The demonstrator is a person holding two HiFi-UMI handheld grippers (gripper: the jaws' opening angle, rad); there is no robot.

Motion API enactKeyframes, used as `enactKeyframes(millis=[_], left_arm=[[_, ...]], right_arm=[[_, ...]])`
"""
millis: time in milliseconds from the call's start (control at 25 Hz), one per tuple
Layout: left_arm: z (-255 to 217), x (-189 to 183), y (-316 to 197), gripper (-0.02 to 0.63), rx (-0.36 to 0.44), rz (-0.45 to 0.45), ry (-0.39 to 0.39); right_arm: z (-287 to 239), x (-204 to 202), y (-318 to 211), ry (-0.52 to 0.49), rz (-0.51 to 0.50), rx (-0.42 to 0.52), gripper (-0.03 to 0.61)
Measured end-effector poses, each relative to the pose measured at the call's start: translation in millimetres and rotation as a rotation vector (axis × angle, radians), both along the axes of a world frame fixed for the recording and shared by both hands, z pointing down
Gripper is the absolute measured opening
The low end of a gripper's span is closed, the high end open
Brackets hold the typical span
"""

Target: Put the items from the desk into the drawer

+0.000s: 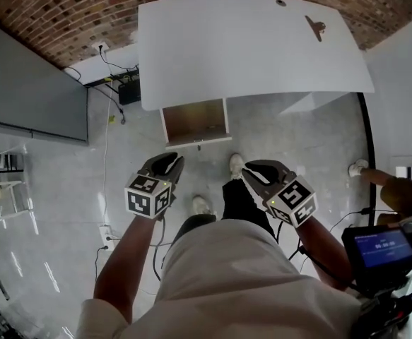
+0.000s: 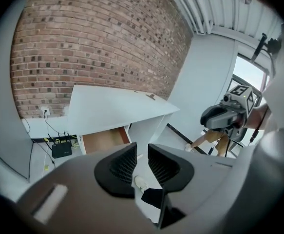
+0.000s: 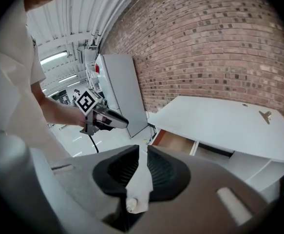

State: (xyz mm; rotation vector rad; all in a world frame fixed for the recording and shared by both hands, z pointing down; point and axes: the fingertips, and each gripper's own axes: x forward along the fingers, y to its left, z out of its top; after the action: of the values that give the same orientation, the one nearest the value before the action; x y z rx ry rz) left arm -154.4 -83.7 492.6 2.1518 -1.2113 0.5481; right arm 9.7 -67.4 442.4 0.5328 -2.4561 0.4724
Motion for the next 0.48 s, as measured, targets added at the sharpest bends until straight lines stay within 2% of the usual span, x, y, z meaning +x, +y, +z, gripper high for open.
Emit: enactKeyframes(millis=[200, 480], left_arm=[[-68.5, 6.0, 65.4, 0.077, 0.061, 0.058, 0.033], [-110.8, 31.5, 124.5, 0.071, 0.104, 0.110, 0.097]], right_arm=[[-34.4, -16.6, 38.6, -0.015, -0.018, 0.048, 0.041], [-48.5, -23.8, 67.0, -0.033, -0.036, 0.098, 0.041]])
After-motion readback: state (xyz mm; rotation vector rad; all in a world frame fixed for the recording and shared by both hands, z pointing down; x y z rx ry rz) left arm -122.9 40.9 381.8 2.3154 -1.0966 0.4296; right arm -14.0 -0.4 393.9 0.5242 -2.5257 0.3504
